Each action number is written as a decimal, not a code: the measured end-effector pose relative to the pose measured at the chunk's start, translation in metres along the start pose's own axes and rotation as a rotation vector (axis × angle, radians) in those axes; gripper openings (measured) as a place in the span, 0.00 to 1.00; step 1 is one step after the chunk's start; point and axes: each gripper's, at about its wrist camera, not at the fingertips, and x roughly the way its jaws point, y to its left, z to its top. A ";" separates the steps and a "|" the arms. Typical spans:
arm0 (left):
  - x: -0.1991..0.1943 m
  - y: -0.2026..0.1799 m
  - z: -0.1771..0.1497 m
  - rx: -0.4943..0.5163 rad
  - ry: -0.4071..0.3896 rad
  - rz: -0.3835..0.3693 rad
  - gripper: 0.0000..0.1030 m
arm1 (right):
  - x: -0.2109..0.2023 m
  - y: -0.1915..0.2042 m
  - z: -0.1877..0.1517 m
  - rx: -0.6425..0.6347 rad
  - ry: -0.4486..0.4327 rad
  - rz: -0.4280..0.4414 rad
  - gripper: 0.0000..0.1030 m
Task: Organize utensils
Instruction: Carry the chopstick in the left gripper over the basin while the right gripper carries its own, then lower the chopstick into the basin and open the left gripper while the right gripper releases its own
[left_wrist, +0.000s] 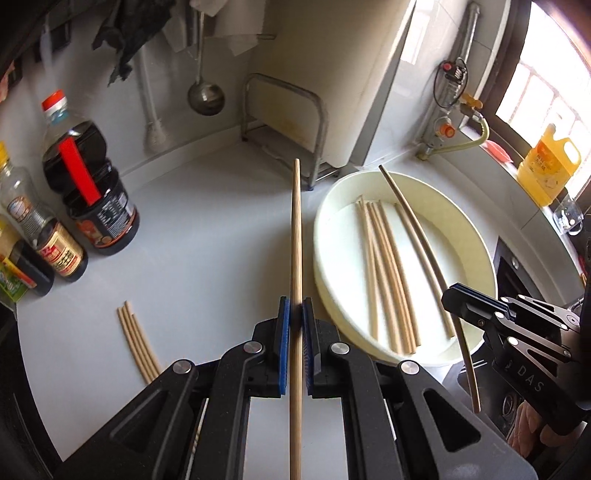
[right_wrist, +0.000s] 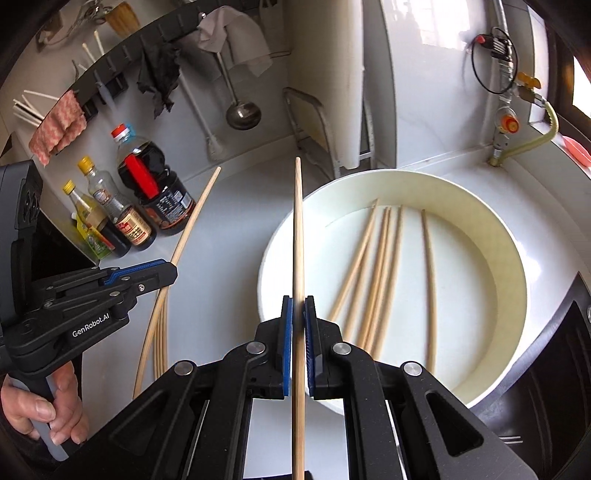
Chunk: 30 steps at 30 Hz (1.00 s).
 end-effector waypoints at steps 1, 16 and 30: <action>0.002 -0.008 0.005 0.013 -0.002 -0.010 0.07 | -0.001 -0.008 0.001 0.012 -0.005 -0.007 0.06; 0.042 -0.080 0.060 0.116 0.014 -0.071 0.07 | 0.002 -0.084 0.022 0.120 -0.026 -0.053 0.06; 0.077 -0.090 0.074 0.138 0.057 -0.054 0.07 | 0.023 -0.101 0.028 0.145 0.000 -0.057 0.06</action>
